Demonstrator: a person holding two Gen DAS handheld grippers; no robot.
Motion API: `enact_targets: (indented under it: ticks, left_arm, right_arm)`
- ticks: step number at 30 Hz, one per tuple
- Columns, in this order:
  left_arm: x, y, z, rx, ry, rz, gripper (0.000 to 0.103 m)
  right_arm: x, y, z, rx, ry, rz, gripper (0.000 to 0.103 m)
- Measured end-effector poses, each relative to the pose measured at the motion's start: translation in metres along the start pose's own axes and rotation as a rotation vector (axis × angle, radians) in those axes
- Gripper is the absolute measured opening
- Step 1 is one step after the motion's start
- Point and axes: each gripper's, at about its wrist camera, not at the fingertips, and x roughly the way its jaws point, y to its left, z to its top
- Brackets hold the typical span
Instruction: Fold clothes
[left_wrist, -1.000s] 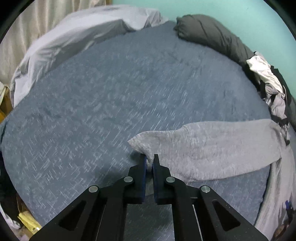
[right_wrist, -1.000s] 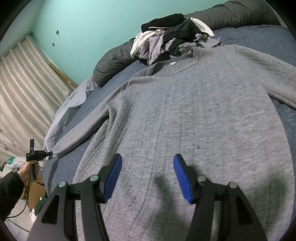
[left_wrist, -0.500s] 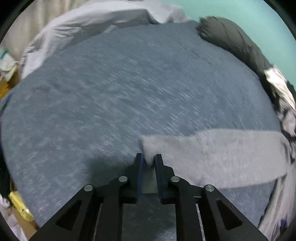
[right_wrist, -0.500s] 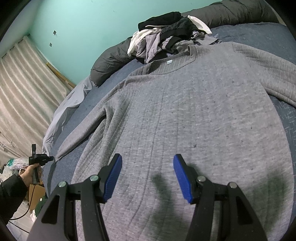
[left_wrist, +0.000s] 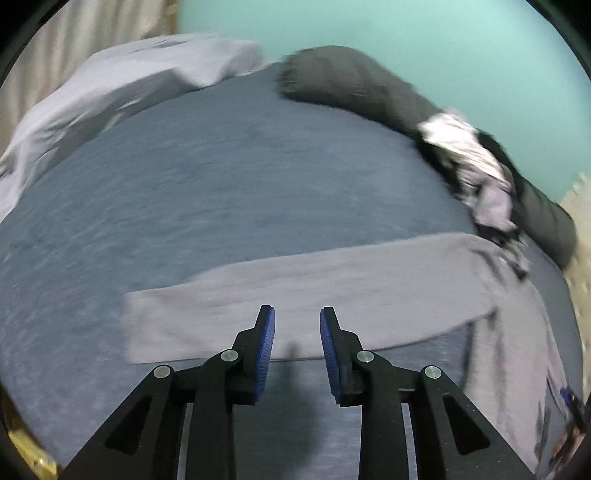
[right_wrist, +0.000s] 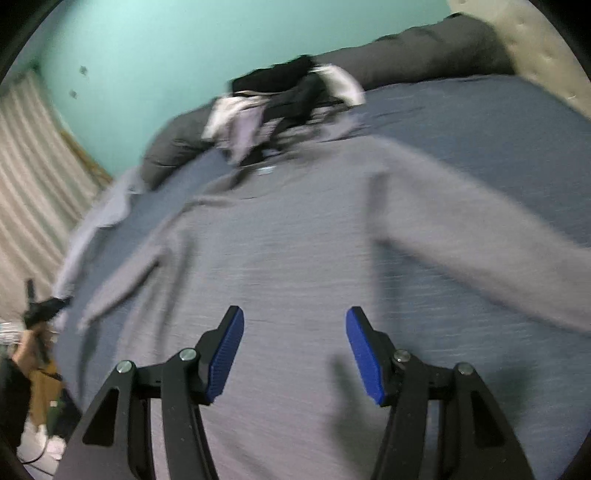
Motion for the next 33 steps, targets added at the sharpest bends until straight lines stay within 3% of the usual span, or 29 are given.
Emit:
enact_targets:
  ticks: [5,11,20,30,32,33]
  left_arm:
    - [0.012,-0.080,-0.026,0.128,0.027,-0.085,0.038]
    - [0.046,-0.139,-0.044,0.212,0.094,-0.126,0.040]
    - [0.060,-0.187,-0.070,0.303,0.157,-0.144,0.045]
    - [0.059,-0.195,-0.069,0.319,0.161,-0.131,0.046]
    - [0.058,-0.194,-0.068,0.315,0.159,-0.131,0.047]
    - [0.057,-0.193,-0.067,0.312,0.157,-0.130,0.047]
  right_arm:
    - [-0.063,-0.105,0.011,0.134,-0.009,-0.178,0.059]
    - [-0.122,-0.225,0.005,0.409,-0.076,-0.306,0.059]
    - [-0.136,-0.312,-0.011,0.556,-0.065,-0.422,0.066]
    - [-0.130,-0.308,-0.002,0.478,-0.095,-0.418,0.067]
    - [-0.131,-0.304,0.001,0.456,-0.108,-0.423,0.060]
    - [-0.131,-0.302,0.003,0.444,-0.115,-0.425,0.046]
